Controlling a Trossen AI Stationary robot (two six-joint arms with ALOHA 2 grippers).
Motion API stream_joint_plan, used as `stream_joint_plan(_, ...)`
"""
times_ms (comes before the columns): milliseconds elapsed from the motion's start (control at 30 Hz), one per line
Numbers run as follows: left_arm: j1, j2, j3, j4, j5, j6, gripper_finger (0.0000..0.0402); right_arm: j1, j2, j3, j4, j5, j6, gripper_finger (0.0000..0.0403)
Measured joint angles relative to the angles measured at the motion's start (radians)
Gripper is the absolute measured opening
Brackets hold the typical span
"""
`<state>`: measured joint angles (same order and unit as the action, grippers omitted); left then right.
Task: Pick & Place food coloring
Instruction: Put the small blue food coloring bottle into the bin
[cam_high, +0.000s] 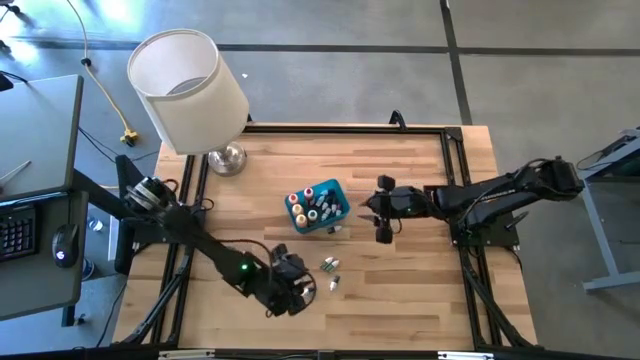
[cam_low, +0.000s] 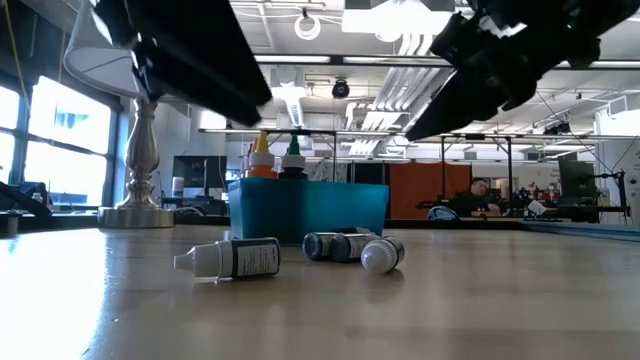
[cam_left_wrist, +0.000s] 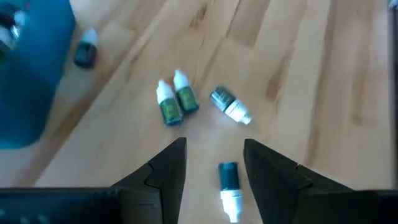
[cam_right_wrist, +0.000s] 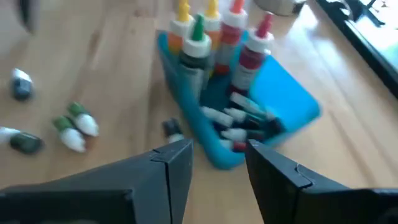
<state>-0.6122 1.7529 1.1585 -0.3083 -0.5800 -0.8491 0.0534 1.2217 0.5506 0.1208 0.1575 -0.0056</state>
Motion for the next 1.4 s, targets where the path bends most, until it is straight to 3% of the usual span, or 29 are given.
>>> stream_joint_plan(67,-0.001,0.033,-0.005,0.020,0.019,0.009,0.0156,0.024,0.000,-0.021,0.057,0.000,-0.009,0.0142)
stream_joint_plan(300,0.011,0.160,0.009,0.136,0.055,0.005,0.0156,0.061,0.000,-0.028,0.265,0.047,-0.270,0.0142)
stream_joint_plan(600,0.030,0.212,0.015,0.126,0.166,-0.049,0.0156,0.061,-0.025,-0.028,0.273,0.082,-0.265,0.0142)
stream_joint_plan(1167,0.087,0.216,0.048,0.113,0.151,-0.073,0.0156,0.060,-0.040,-0.027,0.311,0.056,-0.252,0.0142)
stream_joint_plan(1400,0.153,0.215,0.189,-0.035,0.343,-0.082,0.0156,0.060,-0.040,-0.027,0.311,0.056,-0.265,0.0142)
